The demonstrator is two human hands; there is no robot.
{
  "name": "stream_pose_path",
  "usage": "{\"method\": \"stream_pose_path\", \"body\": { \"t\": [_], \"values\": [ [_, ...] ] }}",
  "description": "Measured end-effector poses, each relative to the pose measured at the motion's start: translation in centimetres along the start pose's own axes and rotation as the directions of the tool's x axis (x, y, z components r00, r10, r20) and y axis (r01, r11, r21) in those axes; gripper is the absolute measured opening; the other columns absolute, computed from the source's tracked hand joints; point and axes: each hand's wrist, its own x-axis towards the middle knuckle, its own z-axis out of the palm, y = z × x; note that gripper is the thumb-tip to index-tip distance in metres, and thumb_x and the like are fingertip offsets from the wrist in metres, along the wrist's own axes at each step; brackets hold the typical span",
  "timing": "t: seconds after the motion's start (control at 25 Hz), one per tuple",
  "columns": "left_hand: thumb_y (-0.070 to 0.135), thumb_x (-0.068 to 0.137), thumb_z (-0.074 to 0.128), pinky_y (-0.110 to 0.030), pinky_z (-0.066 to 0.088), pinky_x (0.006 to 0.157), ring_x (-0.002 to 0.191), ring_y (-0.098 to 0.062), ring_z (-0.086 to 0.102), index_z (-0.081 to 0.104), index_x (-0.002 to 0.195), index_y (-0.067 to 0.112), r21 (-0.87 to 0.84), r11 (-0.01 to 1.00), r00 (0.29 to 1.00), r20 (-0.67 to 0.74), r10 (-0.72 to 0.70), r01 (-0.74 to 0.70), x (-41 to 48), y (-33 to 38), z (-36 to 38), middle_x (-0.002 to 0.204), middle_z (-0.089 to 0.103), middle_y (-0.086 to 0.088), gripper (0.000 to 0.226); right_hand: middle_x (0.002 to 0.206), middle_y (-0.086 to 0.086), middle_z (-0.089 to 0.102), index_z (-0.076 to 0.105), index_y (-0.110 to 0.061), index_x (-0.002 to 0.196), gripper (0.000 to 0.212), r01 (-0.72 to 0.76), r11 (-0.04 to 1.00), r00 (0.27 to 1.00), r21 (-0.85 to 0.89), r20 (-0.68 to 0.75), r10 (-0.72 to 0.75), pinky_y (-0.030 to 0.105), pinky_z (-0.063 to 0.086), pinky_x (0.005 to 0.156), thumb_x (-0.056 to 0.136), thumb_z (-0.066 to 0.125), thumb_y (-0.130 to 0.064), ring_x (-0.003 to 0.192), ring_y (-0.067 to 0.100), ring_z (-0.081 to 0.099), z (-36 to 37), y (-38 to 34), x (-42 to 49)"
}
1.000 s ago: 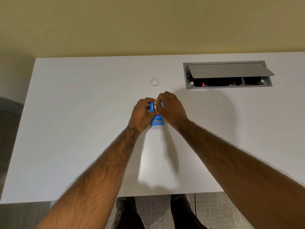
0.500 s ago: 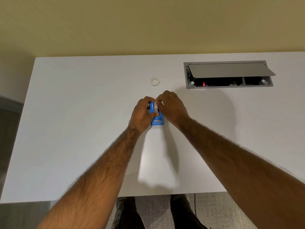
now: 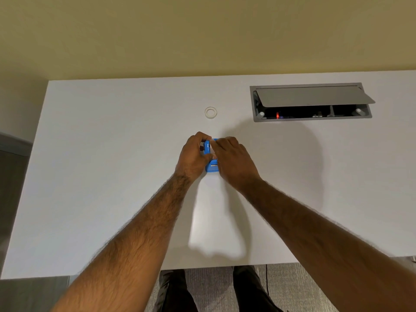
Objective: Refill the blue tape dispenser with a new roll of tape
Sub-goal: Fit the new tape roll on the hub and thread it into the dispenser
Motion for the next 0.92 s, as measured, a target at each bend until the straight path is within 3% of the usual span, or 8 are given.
{"method": "stream_pose_path", "body": {
  "t": [0.24, 0.48, 0.64, 0.92],
  "values": [
    [0.011, 0.080, 0.076, -0.032, 0.054, 0.089, 0.099, -0.019, 0.061, 0.058, 0.114, 0.017, -0.010, 1.000, 1.000, -0.011, 0.016, -0.016, -0.1, -0.4, 0.4, 0.112, 0.063, -0.001, 0.039, 0.113, 0.008, 0.059, 0.058, -0.010, 0.115, 0.026, -0.067, 0.998, 0.997, 0.002, 0.036, 0.066, 0.036, 0.052, 0.086, 0.089, 0.060, -0.014, 0.108, 0.024, 0.051, -0.9, -0.4, 2.1],
    [0.022, 0.083, 0.076, -0.022, 0.049, 0.093, 0.104, -0.013, 0.061, 0.062, 0.125, 0.022, -0.071, 0.997, 1.000, 0.001, -0.004, 0.004, -0.2, -1.2, -0.3, 0.118, 0.064, 0.002, 0.045, 0.109, 0.009, 0.061, 0.061, -0.008, 0.111, 0.025, -0.012, 1.000, 1.000, -0.010, 0.006, 0.012, 0.036, 0.053, 0.082, 0.087, 0.061, -0.013, 0.105, 0.026, 0.052, -0.9, 0.2, 1.3],
    [0.018, 0.082, 0.076, -0.008, 0.044, 0.085, 0.101, -0.011, 0.060, 0.063, 0.124, 0.022, -0.057, 0.998, 0.999, 0.026, -0.024, 0.026, 0.2, -1.0, -0.5, 0.116, 0.063, 0.005, 0.044, 0.109, 0.009, 0.062, 0.061, -0.008, 0.112, 0.028, -0.027, 1.000, 1.000, -0.009, -0.003, 0.027, 0.037, 0.053, 0.082, 0.085, 0.063, -0.011, 0.105, 0.027, 0.053, -0.8, 0.1, 1.2],
    [0.012, 0.081, 0.075, -0.025, 0.050, 0.092, 0.100, -0.014, 0.058, 0.061, 0.123, 0.020, -0.019, 1.000, 1.000, 0.014, 0.022, -0.022, -0.1, -0.9, -0.1, 0.115, 0.062, 0.002, 0.045, 0.116, 0.005, 0.057, 0.058, -0.012, 0.116, 0.027, -0.096, 0.995, 0.992, -0.033, 0.082, 0.098, 0.035, 0.050, 0.088, 0.089, 0.059, -0.016, 0.113, 0.023, 0.047, -1.5, -0.4, 2.7]
  ]
}}
